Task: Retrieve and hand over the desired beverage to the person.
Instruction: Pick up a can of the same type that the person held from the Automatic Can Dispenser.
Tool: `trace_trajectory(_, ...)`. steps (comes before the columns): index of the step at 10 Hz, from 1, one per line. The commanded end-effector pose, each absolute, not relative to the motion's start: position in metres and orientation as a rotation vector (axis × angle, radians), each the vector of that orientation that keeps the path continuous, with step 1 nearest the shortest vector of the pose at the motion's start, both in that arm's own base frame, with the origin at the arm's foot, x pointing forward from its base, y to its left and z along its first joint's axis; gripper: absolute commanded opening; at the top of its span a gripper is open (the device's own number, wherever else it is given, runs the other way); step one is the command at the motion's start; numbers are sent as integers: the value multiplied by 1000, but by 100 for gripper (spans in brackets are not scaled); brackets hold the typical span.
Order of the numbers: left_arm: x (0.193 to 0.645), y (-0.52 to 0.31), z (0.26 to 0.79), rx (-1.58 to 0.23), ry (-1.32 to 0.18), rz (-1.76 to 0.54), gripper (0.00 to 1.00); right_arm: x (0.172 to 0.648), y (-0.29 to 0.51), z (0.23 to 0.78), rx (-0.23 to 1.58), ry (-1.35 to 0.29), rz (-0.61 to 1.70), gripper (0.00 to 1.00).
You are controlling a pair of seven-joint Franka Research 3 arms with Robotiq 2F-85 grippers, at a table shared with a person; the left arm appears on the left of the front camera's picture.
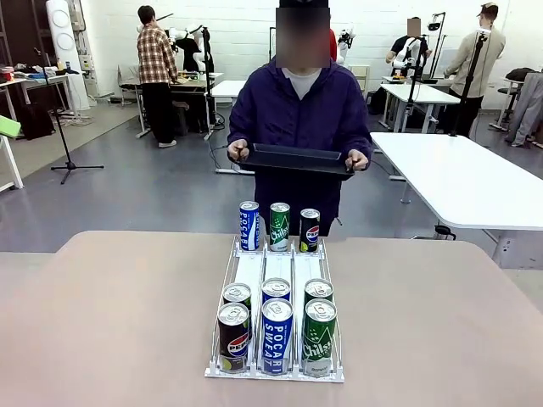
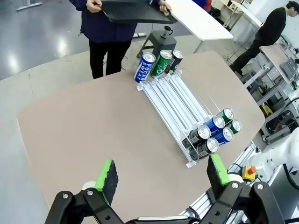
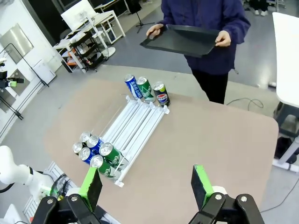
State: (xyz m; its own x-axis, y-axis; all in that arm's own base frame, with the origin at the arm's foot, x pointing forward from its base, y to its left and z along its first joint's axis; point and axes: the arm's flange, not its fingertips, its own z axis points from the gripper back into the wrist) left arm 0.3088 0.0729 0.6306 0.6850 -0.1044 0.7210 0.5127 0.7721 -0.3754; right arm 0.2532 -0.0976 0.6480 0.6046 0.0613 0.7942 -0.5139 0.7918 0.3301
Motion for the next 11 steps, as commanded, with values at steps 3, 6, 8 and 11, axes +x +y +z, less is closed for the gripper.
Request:
trace_trajectory(3, 311, 75, 632, -616, -748, -384, 100, 253, -97, 646, 594, -870, 380, 100)
trace_trajectory(6, 311, 75, 632, -616, -748, -384, 100, 253, -97, 646, 594, -870, 380, 100)
trace_trajectory(8, 311, 75, 632, -616, -748, -384, 100, 253, -97, 646, 594, -870, 380, 100)
trace_trajectory(11, 311, 75, 632, -616, -748, -384, 100, 253, -97, 646, 594, -870, 380, 100)
